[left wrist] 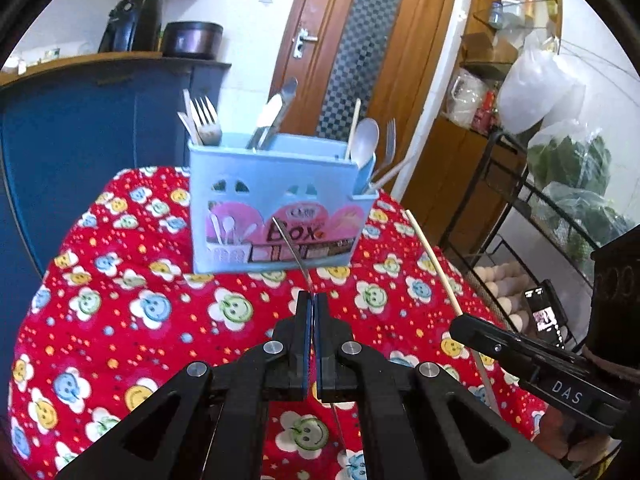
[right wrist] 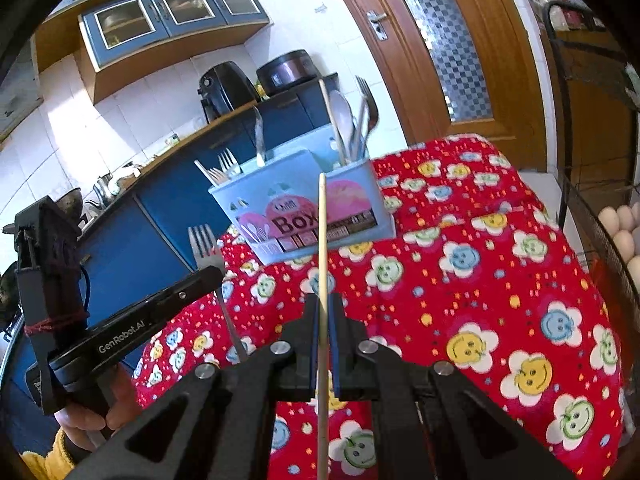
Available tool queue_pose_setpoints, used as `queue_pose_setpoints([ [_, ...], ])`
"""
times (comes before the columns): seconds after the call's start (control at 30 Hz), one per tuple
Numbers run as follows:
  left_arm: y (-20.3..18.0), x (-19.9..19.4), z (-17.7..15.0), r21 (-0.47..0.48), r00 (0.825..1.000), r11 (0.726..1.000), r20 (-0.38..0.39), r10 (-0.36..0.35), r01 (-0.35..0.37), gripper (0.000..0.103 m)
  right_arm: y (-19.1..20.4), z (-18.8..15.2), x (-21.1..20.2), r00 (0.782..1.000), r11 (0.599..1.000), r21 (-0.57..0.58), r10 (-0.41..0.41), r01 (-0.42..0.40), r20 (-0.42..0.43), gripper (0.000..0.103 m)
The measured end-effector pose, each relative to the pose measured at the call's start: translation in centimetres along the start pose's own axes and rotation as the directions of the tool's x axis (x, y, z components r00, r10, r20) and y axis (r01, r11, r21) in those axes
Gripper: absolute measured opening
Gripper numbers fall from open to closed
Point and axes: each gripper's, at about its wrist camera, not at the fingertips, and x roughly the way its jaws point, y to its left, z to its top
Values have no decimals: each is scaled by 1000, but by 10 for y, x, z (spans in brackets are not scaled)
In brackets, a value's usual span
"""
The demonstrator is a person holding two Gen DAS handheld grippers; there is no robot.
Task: Organize utensils
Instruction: 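Lift the fork with the left tool while the right tool lifts the chopstick toward the box, then lower the fork into the box with the left tool while the right tool lowers the chopstick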
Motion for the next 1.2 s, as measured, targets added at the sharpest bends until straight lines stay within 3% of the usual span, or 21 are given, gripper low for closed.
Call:
queue_pose_setpoints([
  [0.43,11,-24,54,39,991,999,134,31,-37,1,20,44,9,996,998,-62,23,-18,84,6],
  [0.83,12,-41,130,102,960,989,268,77,-108,1,22,72,18,991,997,-78,37,-27,129,6],
  [1.1,11,-40,168,111,941,981,318,114,-156,1,15,77,24,991,997,-71,35,-25,129,6],
  [1.2,14,-32,176,105,942,980,311,127,-167,1,11,78,25,991,998,-65,33,-24,131,6],
])
